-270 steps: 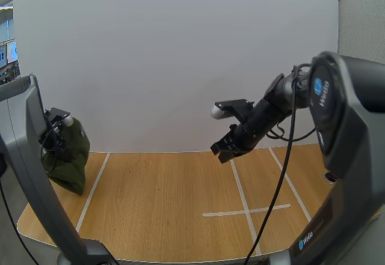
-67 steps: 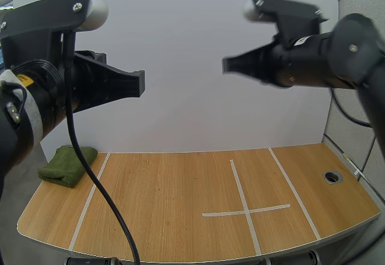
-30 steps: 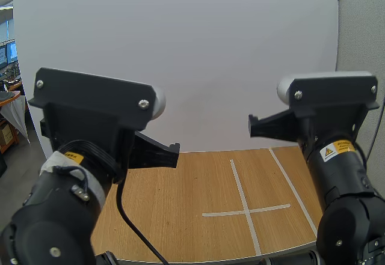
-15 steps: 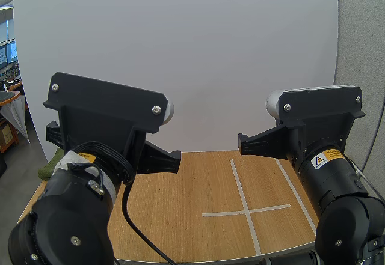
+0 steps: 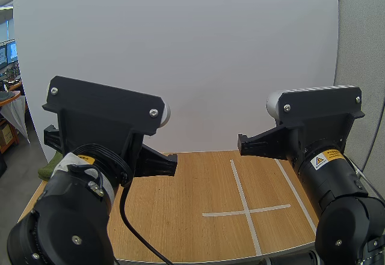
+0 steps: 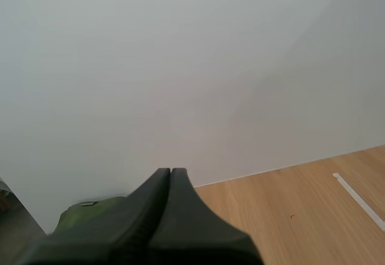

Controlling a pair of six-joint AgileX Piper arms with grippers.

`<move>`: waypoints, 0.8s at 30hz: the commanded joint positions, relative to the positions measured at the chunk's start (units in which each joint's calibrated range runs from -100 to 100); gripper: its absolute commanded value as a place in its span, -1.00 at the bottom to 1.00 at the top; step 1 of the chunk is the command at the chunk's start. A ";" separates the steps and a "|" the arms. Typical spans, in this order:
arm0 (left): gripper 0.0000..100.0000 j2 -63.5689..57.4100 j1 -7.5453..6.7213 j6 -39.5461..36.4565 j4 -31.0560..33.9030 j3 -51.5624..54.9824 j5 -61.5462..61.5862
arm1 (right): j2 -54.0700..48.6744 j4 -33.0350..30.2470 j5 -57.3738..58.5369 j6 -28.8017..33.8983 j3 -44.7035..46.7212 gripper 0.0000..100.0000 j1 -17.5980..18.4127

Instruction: Fold the towel

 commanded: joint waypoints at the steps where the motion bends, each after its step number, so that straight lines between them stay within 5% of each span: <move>1: -1.00 -0.19 0.08 -0.91 -0.70 0.19 1.74 | -0.35 1.47 1.28 0.44 1.90 -1.00 0.00; 10: -1.00 -0.19 0.08 -0.91 1.87 0.19 1.74 | -0.35 2.35 -17.77 -3.61 22.90 -1.00 0.07; 18: -1.00 -0.19 0.08 -0.91 2.00 0.19 1.74 | -0.35 2.35 -2.83 -3.33 27.46 -1.00 0.05; 24: -1.00 -0.19 0.08 -0.91 3.13 0.19 0.56 | -0.35 2.93 -1.94 -3.33 27.46 -1.00 0.05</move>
